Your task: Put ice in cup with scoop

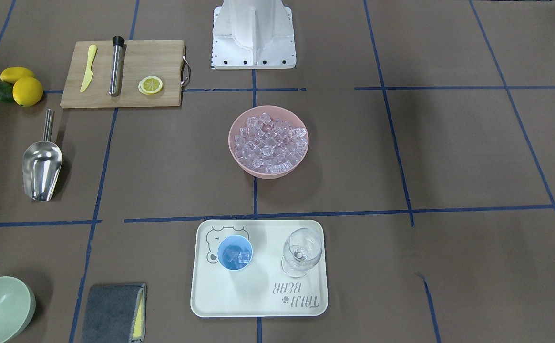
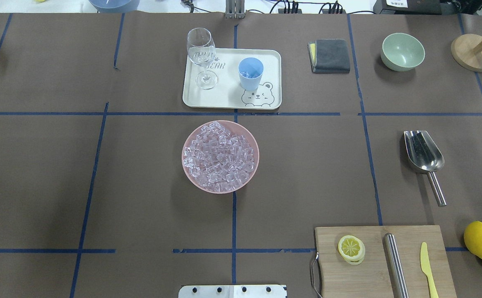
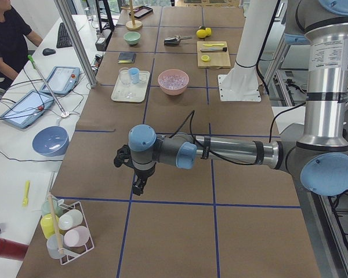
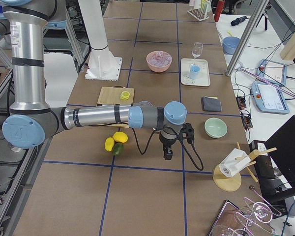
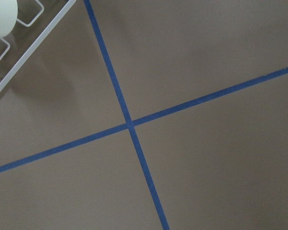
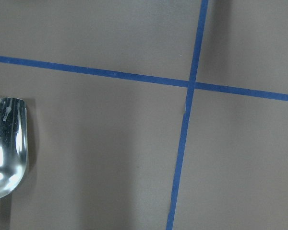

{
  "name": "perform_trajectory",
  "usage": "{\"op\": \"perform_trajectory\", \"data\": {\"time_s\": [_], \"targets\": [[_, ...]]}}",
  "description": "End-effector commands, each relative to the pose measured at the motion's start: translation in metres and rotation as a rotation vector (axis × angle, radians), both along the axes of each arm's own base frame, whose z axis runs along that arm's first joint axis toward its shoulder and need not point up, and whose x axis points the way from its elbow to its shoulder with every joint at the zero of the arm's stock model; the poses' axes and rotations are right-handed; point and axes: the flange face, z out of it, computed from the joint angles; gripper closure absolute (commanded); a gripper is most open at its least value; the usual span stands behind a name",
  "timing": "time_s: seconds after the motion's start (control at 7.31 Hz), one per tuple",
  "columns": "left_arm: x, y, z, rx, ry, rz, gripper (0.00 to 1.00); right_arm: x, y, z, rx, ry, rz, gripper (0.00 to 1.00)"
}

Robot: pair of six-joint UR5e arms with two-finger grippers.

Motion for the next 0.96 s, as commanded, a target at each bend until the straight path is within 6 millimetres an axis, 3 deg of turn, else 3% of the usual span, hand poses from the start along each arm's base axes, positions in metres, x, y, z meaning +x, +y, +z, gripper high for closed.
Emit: {"op": "perform_trajectory", "data": {"time_s": [0.0,0.14,0.41,0.82], "targets": [[0.0,0.001,0.007,-0.02,-0.002,-0.001,0.0,0.007,0.001,0.009,-0.015,-0.007,0.014,0.0],[-0.001,0.001,0.006,-0.02,-0.002,-0.001,0.0,0.008,-0.001,0.024,-0.002,-0.008,0.018,0.0],[-0.001,0.003,0.006,-0.042,-0.004,-0.003,0.0,0.016,0.002,0.081,0.027,-0.022,0.04,0.0],[-0.001,0.003,0.006,-0.043,-0.003,-0.004,0.0,0.03,0.007,0.079,0.025,-0.08,0.08,0.0]]}}
